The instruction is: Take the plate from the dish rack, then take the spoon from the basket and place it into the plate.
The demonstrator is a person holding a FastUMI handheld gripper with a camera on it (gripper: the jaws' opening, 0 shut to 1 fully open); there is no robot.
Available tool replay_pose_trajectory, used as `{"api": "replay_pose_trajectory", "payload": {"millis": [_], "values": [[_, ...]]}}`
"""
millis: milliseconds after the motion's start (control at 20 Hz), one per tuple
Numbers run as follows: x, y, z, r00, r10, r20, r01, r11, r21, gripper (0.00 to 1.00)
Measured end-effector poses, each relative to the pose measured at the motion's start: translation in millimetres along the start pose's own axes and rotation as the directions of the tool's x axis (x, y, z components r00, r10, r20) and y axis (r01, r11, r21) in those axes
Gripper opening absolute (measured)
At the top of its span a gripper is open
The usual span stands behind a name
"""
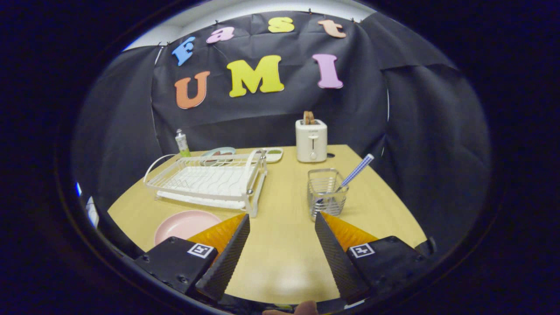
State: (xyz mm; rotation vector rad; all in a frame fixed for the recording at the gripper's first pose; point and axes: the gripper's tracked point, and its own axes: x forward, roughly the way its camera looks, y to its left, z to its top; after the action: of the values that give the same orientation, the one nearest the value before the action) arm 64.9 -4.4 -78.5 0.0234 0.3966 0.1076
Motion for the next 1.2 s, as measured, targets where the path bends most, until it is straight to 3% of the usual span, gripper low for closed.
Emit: {"api": "replay_pose_trajectory", "payload": {"millis": [150, 300, 750, 950, 1200], "values": [[1, -30, 19, 0.991, -0.065, 0.117, 0.069, 0.997, -0.030, 1.00], [19, -49, 26, 0.988, -0.074, 0.137, 0.080, 0.996, -0.033, 1.00], [116, -112, 36, 0.998, -0.007, 0.065, 0.000, 0.994, 0.112, 0.98], [140, -110, 43, 0.999, 0.030, 0.038, -0.035, 0.990, 0.137, 0.84], [154, -102, 40, 0.999, 0.045, 0.012, -0.047, 0.976, 0.213, 0.53]]}}
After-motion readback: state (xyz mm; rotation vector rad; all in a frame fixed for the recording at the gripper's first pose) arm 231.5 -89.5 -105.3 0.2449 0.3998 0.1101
